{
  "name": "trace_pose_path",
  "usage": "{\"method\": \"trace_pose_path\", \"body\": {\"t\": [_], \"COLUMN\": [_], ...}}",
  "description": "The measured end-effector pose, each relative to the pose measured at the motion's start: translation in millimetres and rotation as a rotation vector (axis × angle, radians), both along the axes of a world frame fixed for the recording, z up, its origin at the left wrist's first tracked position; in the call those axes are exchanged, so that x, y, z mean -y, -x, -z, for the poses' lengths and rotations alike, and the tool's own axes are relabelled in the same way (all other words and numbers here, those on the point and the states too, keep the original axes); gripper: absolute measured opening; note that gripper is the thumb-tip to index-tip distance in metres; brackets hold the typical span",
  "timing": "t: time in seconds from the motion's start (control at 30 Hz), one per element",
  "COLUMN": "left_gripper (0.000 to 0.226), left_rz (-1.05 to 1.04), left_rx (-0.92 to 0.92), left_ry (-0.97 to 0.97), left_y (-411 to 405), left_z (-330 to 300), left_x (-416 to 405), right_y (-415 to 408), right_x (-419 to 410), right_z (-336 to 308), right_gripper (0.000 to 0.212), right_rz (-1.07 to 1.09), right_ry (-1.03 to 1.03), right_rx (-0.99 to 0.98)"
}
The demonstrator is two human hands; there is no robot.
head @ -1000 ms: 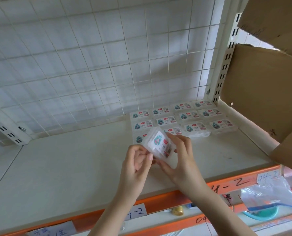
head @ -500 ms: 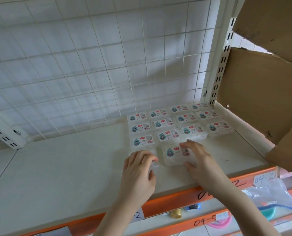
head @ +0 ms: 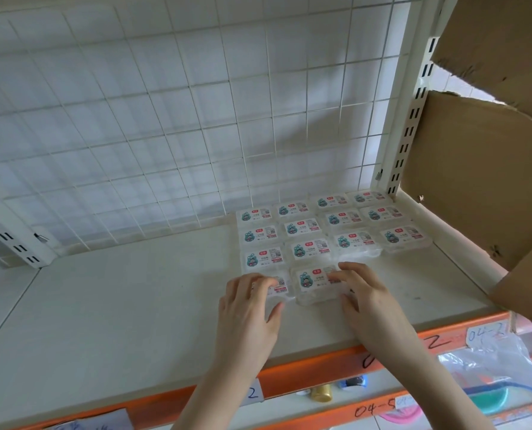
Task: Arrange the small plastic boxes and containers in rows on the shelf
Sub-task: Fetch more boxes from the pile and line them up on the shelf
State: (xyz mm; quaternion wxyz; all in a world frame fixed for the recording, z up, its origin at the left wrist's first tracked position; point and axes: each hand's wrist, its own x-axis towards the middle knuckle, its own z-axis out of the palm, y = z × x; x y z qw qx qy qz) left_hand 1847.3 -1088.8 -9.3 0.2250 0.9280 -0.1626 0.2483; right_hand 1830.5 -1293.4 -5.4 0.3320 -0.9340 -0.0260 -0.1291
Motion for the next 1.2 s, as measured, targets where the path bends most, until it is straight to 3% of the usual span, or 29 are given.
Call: {"method": "trace_pose_path", "body": {"t": [0.47, 0.97, 1.2], "left_gripper": [0.049, 0.037, 0.03], "left_rz": [0.083, 0.042, 0.036], "left_rx": [-0.018, -0.023, 0.043], "left_ry": [0.049, 0.024, 0.174], "left_y": [-0.5, 4.2, 6.8], "left_z": [4.4, -1.1, -11.5], "left_x": [-1.4, 1.1, -7.6], "right_y": [-2.4, -3.7, 0.6], "right_x": [2.0, 1.6, -9.9], "right_z": [9.9, 11.5, 1.5], "right_gripper": [0.035, 0.035, 0.023], "right_rz": [-0.011, -0.022, 0.002], "right_ry": [0.084, 0.095, 0.11], "right_rx": [0.077, 0.103, 0.255]}}
